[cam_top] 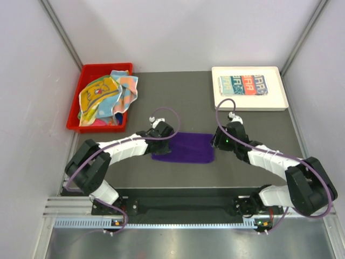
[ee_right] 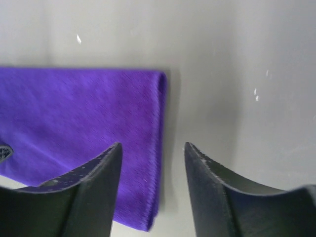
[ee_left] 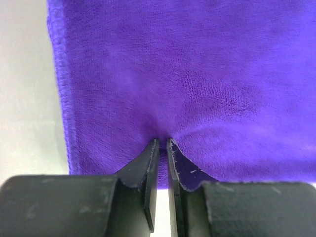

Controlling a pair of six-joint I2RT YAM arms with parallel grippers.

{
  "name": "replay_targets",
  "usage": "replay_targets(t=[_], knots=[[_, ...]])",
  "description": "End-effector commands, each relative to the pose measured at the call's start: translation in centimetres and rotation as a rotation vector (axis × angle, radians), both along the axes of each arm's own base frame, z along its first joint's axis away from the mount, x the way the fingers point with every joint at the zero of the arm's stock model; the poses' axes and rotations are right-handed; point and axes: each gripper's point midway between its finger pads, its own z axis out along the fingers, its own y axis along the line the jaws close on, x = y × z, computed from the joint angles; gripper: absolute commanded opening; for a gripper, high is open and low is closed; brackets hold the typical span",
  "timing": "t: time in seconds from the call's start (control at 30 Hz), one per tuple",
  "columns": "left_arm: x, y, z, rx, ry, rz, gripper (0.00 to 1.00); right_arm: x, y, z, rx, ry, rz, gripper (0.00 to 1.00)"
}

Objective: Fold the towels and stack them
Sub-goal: Neatly place the folded towel into the bin

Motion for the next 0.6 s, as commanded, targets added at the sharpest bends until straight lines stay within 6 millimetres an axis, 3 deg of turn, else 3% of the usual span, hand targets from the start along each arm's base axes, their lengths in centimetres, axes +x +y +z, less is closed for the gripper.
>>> replay_targets(t=[0.0,0.07,0.2,0.33,0.57], knots=[[-0.5,1.4,-2.2,0.031,0.013,0.076,0.17,-0.3,0.9,-0.2,0.043,-0.004,0.018,0.55],[-1.5,2.0,-3.5,0.045,0.045,0.089,0.16,-0.6,1.4,-0.5,0.051,0.005,0.028,0.57],[-2.3,2.8,-4.1,0.049,0.055,0.104,0.16,-1.3,2.7,-1.4,0.052,0.033,0.053,0.59],[-2.4,2.9,-3.9,0.045,0.051,0.105,0.16,-2.3,3.7,-2.4,0.028,0.063,0.059,0.59],[-2.2,2.5,-3.0,0.025,0.037,0.091,0.15,-2.6,2.9,-3.8,0.003,0.109,-0.01,0.53]])
